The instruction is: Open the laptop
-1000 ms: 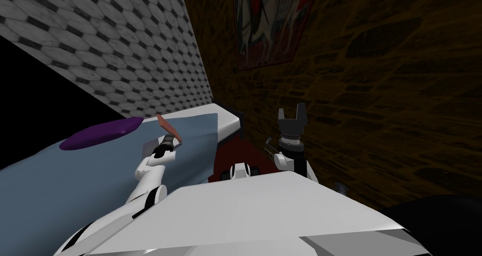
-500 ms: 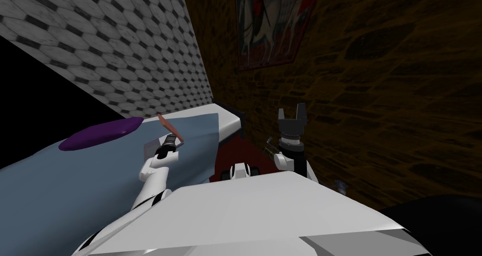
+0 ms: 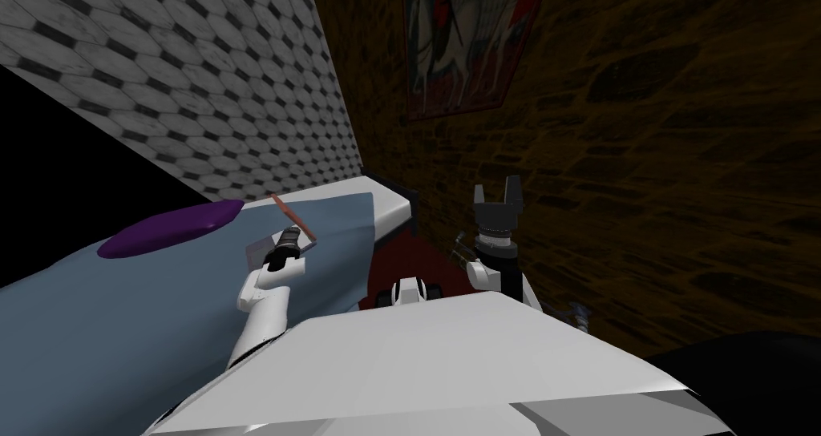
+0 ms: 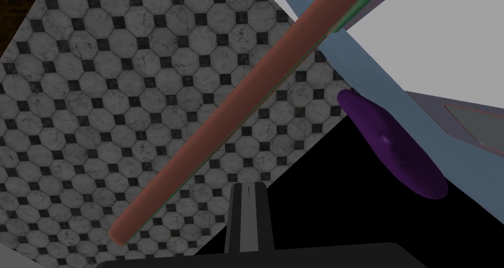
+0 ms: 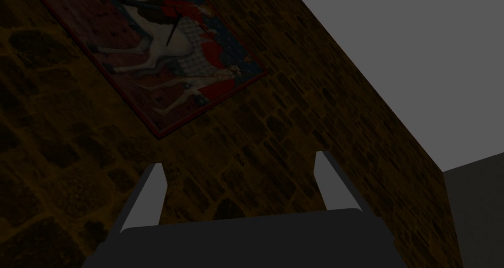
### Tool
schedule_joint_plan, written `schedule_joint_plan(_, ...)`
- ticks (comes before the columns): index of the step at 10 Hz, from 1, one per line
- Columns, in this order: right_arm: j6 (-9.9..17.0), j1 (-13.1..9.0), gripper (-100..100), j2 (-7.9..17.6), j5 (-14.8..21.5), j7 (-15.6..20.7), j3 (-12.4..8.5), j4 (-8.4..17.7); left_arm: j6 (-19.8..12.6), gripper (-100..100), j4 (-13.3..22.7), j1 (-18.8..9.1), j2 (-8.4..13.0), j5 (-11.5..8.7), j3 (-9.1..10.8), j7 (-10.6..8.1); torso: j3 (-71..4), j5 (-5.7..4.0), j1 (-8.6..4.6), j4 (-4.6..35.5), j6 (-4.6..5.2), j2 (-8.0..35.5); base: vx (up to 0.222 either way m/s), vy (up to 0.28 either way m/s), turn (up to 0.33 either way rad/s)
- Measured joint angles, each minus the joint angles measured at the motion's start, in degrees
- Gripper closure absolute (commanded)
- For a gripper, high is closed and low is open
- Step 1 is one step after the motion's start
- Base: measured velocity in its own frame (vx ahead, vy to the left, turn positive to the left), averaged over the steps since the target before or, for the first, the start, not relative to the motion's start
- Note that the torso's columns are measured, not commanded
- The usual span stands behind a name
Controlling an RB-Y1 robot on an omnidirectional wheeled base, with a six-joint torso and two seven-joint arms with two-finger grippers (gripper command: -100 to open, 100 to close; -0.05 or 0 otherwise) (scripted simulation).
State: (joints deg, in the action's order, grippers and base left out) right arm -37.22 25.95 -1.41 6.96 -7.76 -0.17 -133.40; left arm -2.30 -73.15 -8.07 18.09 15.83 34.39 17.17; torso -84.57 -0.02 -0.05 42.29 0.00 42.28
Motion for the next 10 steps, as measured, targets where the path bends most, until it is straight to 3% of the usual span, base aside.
schedule_joint_plan(2,0.0,0.0,0,0.0,0.0,0.0,0.0,0.0,-2.5,100,-4.4,1.7,-3.0,1.0,0.81,0.82,0.0,0.02,0.08,0.0,0.00,0.0,-0.012,0.042,-0.012)
schedule_joint_plan(4,0.0,0.0,0,0.0,0.0,0.0,0.0,0.0,-2.2,100,-6.1,1.8,-3.3,1.1,1.10,0.85,0.0,-0.01,-0.06,0.0,0.01,0.0,-0.003,0.023,-0.016)
schedule_joint_plan(7,0.0,0.0,0,0.0,0.0,0.0,0.0,0.0,-5.3,100,-11.8,3.8,-6.5,2.0,1.83,1.68,0.0,0.02,0.05,0.0,0.00,0.0,-0.009,0.034,-0.010)
schedule_joint_plan(8,0.0,0.0,0,0.0,0.0,0.0,0.0,0.0,-5.3,-100,-12.0,3.8,-6.6,2.0,1.83,1.70,0.0,0.00,-0.03,0.0,0.01,0.0,-0.013,-0.012,-0.079)
schedule_joint_plan(10,0.0,0.0,0,0.0,0.0,0.0,0.0,0.0,-5.3,-100,-10.9,1.3,-6.3,2.1,4.35,2.60,0.0,-0.02,-0.06,0.0,0.01,0.0,-0.012,-0.025,-0.083)
